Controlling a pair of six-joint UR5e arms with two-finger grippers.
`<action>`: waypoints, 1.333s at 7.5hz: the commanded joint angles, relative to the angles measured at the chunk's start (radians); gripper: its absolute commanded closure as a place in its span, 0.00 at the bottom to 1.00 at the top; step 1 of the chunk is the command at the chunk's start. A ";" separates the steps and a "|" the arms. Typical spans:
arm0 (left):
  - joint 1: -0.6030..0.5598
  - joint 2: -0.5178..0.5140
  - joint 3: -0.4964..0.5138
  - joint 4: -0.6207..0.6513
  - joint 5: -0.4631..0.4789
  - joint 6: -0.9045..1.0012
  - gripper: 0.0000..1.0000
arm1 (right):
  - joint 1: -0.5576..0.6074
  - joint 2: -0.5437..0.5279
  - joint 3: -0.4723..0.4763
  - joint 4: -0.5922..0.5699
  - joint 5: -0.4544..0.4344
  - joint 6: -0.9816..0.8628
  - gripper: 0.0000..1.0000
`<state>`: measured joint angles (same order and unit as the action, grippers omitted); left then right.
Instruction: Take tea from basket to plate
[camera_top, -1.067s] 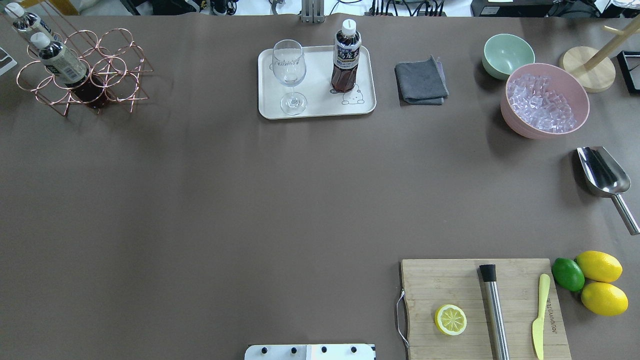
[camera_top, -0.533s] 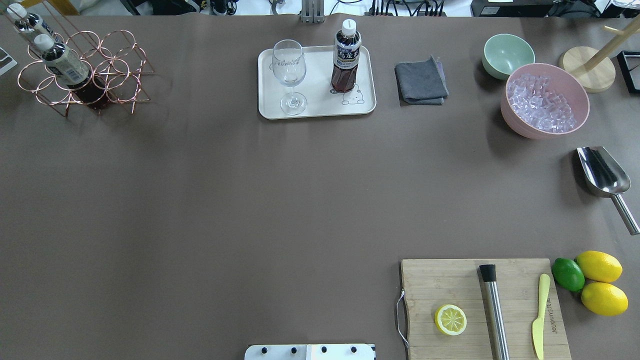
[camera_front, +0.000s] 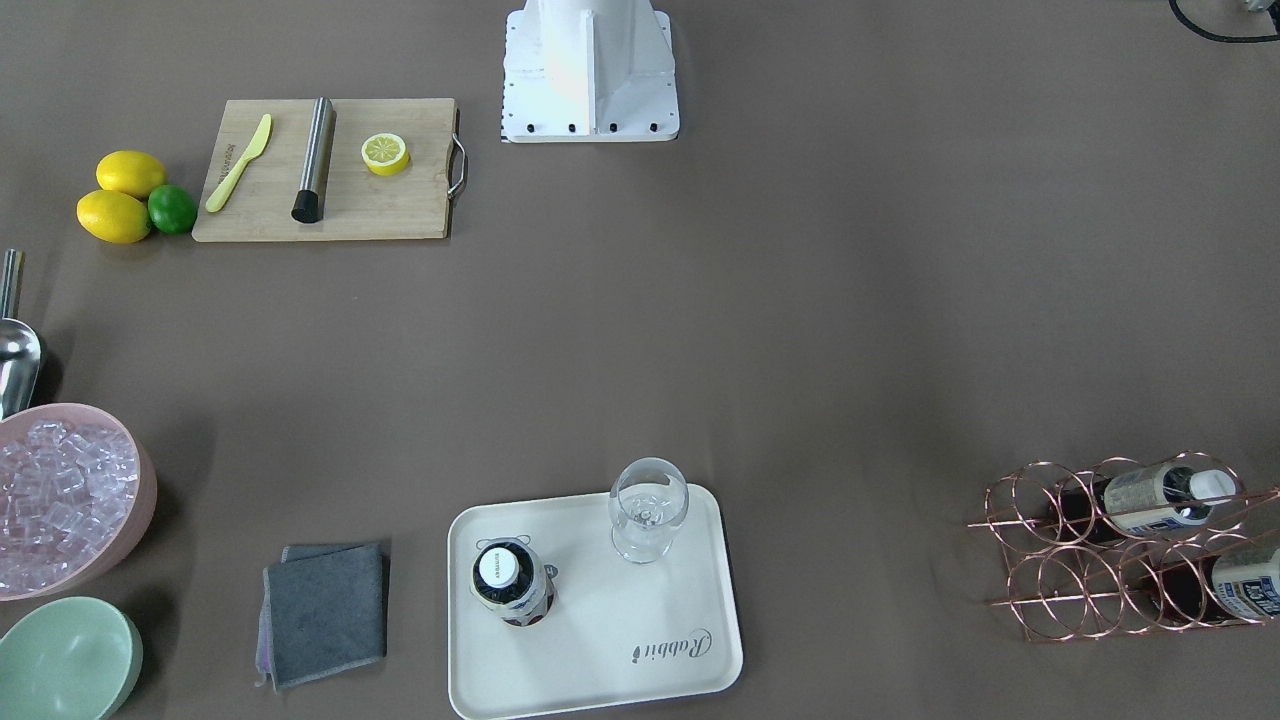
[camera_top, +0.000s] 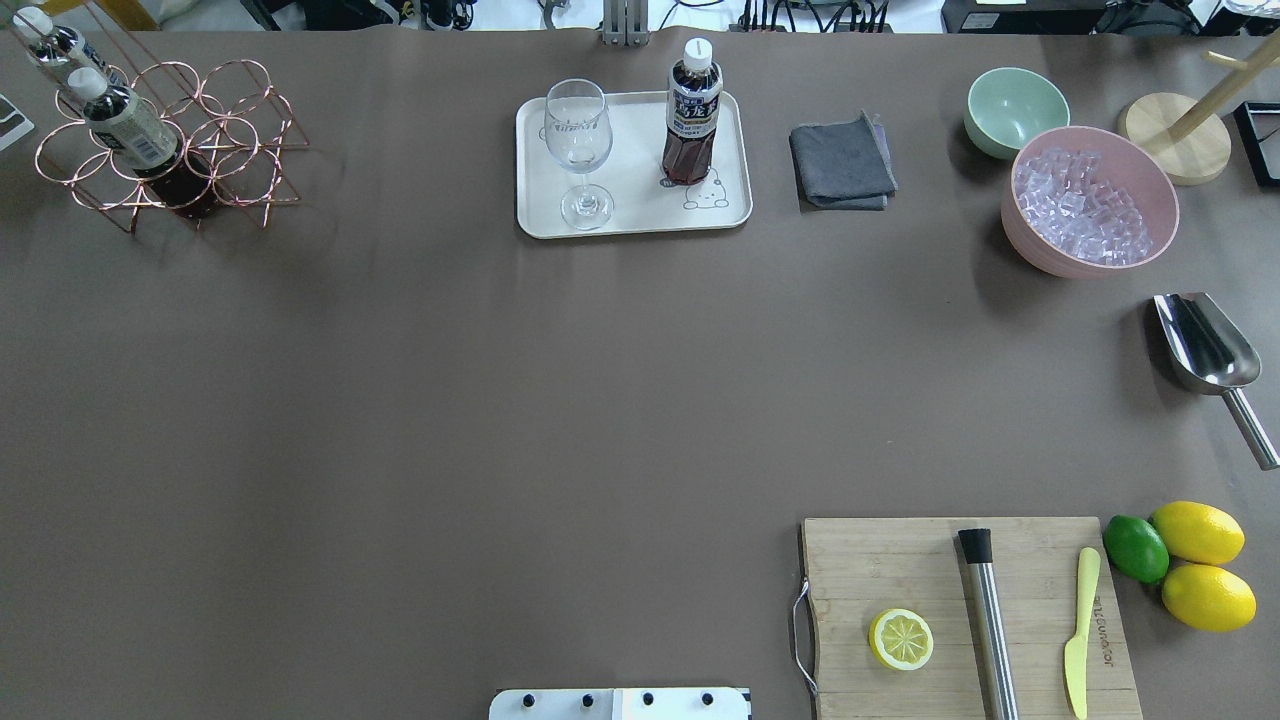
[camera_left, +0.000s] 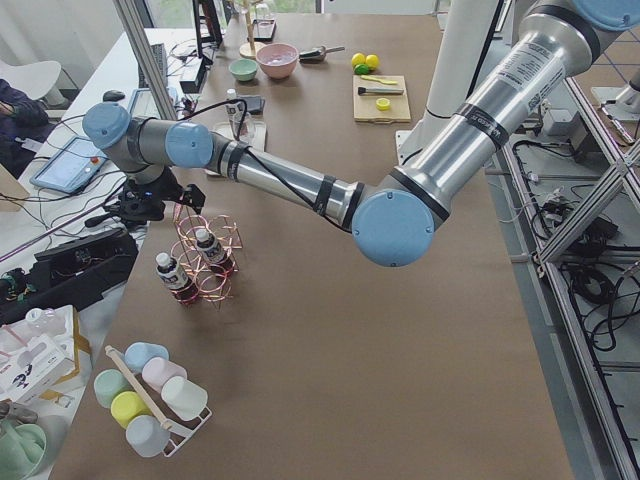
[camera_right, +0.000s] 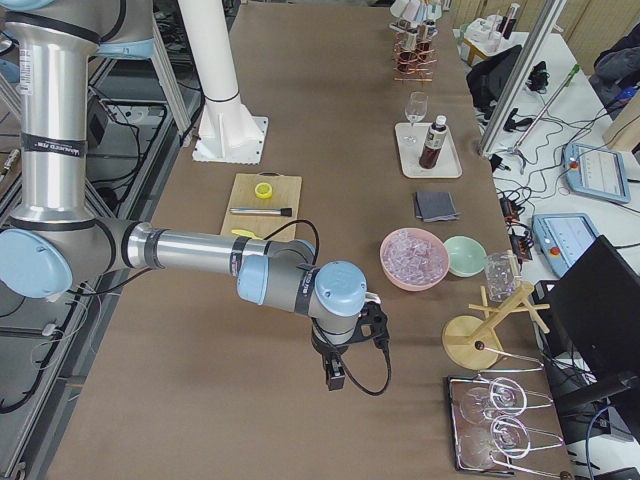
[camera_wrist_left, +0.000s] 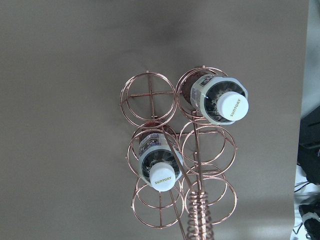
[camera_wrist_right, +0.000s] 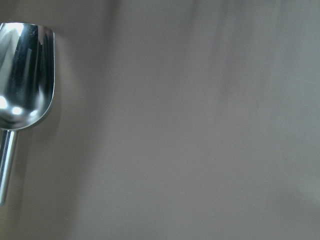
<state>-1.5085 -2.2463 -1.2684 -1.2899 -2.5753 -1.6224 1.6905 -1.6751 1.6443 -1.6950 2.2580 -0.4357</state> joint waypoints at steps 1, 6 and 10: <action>-0.079 0.046 -0.151 0.061 0.006 0.021 0.03 | 0.000 0.000 0.000 0.009 0.000 0.000 0.00; -0.196 0.330 -0.402 0.235 0.211 0.933 0.03 | 0.000 -0.003 0.002 0.011 0.014 0.002 0.00; -0.193 0.485 -0.298 0.119 0.307 1.511 0.03 | 0.000 -0.002 0.019 0.011 0.067 0.002 0.00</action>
<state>-1.7067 -1.8230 -1.6462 -1.0744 -2.2861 -0.2988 1.6905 -1.6768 1.6587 -1.6843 2.2933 -0.4343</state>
